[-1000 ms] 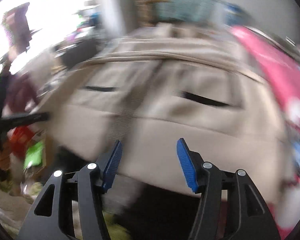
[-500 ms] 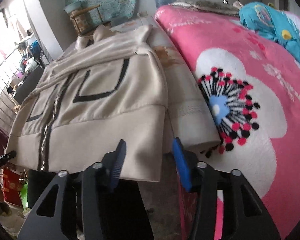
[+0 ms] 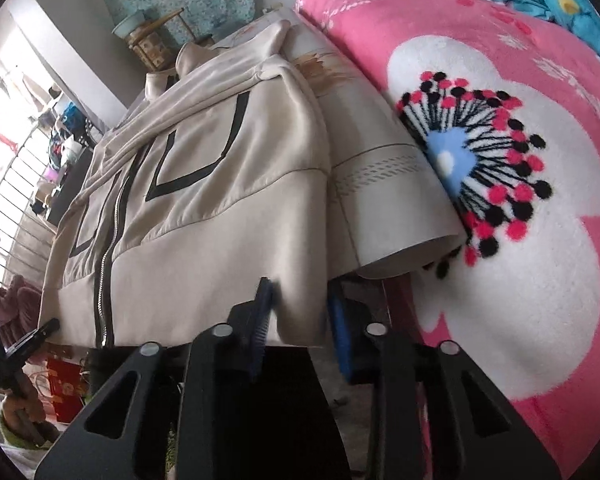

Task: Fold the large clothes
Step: 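Lift the hem with both tools and fold it toward the collar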

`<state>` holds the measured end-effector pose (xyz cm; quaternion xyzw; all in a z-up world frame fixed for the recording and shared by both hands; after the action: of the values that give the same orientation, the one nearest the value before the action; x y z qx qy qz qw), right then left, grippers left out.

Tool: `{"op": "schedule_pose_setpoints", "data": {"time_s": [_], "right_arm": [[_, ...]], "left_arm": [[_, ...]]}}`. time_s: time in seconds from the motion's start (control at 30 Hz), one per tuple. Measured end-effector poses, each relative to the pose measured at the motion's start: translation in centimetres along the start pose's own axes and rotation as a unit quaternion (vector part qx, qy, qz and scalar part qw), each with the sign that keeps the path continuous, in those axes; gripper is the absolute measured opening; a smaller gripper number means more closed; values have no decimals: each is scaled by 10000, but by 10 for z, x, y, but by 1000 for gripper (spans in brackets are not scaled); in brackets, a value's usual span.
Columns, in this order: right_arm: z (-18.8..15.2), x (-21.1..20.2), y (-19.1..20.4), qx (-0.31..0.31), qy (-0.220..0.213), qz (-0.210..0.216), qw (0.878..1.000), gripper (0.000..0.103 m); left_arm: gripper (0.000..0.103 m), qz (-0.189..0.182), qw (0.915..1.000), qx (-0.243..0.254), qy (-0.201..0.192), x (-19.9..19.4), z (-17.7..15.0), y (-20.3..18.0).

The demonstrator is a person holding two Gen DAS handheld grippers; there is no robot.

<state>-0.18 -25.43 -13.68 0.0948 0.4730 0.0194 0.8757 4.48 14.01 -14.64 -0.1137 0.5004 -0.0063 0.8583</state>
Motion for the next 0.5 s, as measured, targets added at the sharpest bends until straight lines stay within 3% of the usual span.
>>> {"op": "schedule_pose_setpoints", "data": {"time_s": [0.17,0.5], "right_arm": [[-3,-9,-2,181,-44,8,9998,6],[9,-44,8,-108,-408,-1,9991,5]], "left_arm": [[4,43,9995,237,-214,-15,2,-6],[4,-257,9993,211,-187,-39,-5,-9]]}}
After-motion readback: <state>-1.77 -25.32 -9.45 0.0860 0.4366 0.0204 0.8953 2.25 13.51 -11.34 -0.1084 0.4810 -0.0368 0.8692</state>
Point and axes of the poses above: each gripper's, at about its wrist camera, not at the fingertips, and x roughly the way its jaws point, y to its left, z to its top, the point moved 10 cm from there along x, roughly the way its jaws point, and after that the axes turned 13 degrees about -x, right-handed, at the moved point
